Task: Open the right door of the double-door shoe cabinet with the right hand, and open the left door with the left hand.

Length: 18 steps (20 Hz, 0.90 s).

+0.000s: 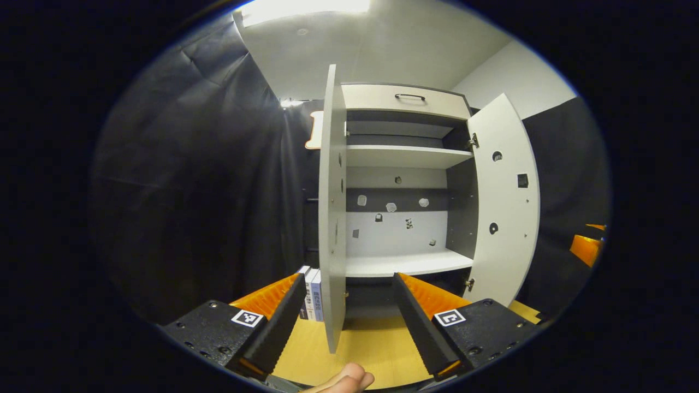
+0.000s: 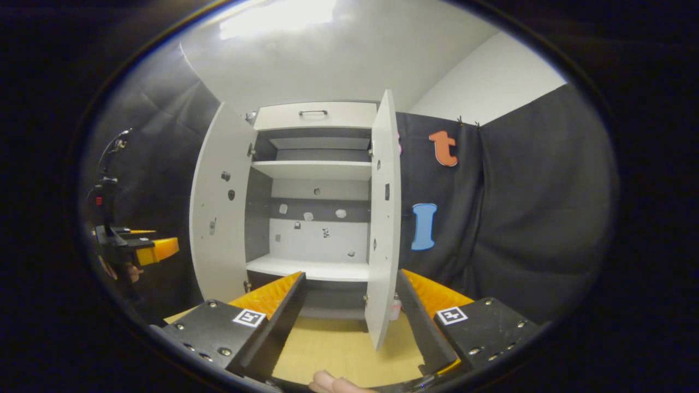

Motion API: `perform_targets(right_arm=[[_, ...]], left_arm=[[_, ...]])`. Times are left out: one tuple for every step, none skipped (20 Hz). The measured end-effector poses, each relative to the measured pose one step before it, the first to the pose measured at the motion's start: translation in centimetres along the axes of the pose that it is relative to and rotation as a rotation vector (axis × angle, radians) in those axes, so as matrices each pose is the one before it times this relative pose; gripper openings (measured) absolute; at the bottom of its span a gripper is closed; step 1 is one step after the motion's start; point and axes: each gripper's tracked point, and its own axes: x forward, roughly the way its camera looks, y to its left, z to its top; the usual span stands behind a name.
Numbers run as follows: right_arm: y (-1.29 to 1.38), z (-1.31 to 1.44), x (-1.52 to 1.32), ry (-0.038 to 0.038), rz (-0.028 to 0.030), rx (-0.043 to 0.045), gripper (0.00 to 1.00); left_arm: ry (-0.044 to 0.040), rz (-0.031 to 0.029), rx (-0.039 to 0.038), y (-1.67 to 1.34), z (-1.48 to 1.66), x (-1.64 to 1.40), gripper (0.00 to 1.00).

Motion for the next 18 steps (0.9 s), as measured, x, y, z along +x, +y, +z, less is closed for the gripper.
perform_targets(right_arm=[[-0.329,0.163,-0.351,-0.00773,-0.00921,-0.00573,0.96],[-0.391,0.122,-0.16,-0.0059,-0.01015,-0.00326,0.98],[-0.224,-0.026,-0.314,-0.00159,-0.00242,-0.00012,0.98],[-0.013,-0.189,-0.183,0.00122,0.00339,0.00287,0.98],[-0.195,-0.224,-0.136,0.00508,-0.00113,0.00325,0.98],[-0.306,-0.218,-0.056,0.004,-0.00202,0.00324,0.98],[-0.365,-0.229,0.057,0.006,-0.0066,-0.00027,0.97],[-0.261,-0.36,0.064,0.00593,-0.00375,-0.0009,0.98],[-0.112,-0.425,0.03,0.00822,-0.00165,0.00116,0.96],[-0.1,-0.534,0.191,0.01023,-0.00013,0.00233,0.96],[0.0,-0.444,0.104,0.00924,0.00356,0.00006,0.96],[0.019,-0.329,0.143,0.00883,0.00232,0.00024,0.98],[-0.005,-0.268,0.135,0.00554,0.00157,0.0008,0.96],[-0.039,-0.174,0.049,0.00501,0.00189,0.00097,0.98],[0.001,-0.117,0.033,0.0036,0.00249,0.00353,0.98],[0.103,-0.087,0.124,0.00174,0.00389,0.00565,0.98],[0.082,0.037,-0.017,0.00061,0.00338,0.00573,0.98],[-0.092,0.144,-0.045,-0.00175,0.0009,0.00486,0.96]], left_arm=[[0.00116,-0.01311,-0.00094,-0.84,-0.483,-0.507,0.98],[0.01299,-0.00631,-0.00053,-0.594,-0.829,-0.437,0.98],[0.01383,-0.00182,-0.00123,-0.387,-0.712,-0.353,0.98],[0.00516,-0.00046,-0.00183,-0.328,-0.477,-0.217,0.98],[0.00386,0.00109,-0.00444,-0.311,-0.264,-0.051,0.98],[0.00436,0.00203,-0.00481,-0.127,-0.397,0.013,0.98],[0.00782,0.00206,-0.00869,-0.08,-0.29,-0.014,0.98],[0.00163,0.00108,-0.01071,-0.08,-0.249,-0.006,0.98],[-0.00137,0.00136,0.00348,-0.028,-0.113,0.064,0.98],[0.00131,0.00518,0.0084,0.093,-0.174,0.057,0.98],[-0.00304,0.00647,0.00513,0.097,-0.018,0.058,0.98],[-0.00456,0.00279,0.00531,0.009,0.004,-0.009,0.95],[-0.00272,-0.00126,0.00341,-0.076,0.029,-0.124,0.94],[-0.0086,-0.00125,0.00202,-0.047,0.25,0.01,0.94],[-0.00757,0.00088,0.00496,0.023,0.279,-0.043,0.94],[-0.00946,0.0046,0.00725,0.142,0.255,-0.119,0.97],[-0.01367,0.00524,0.00967,0.11,0.451,-0.066,0.94],[-0.0095,0.00294,0.00693,0.054,0.327,-0.148,0.97]])
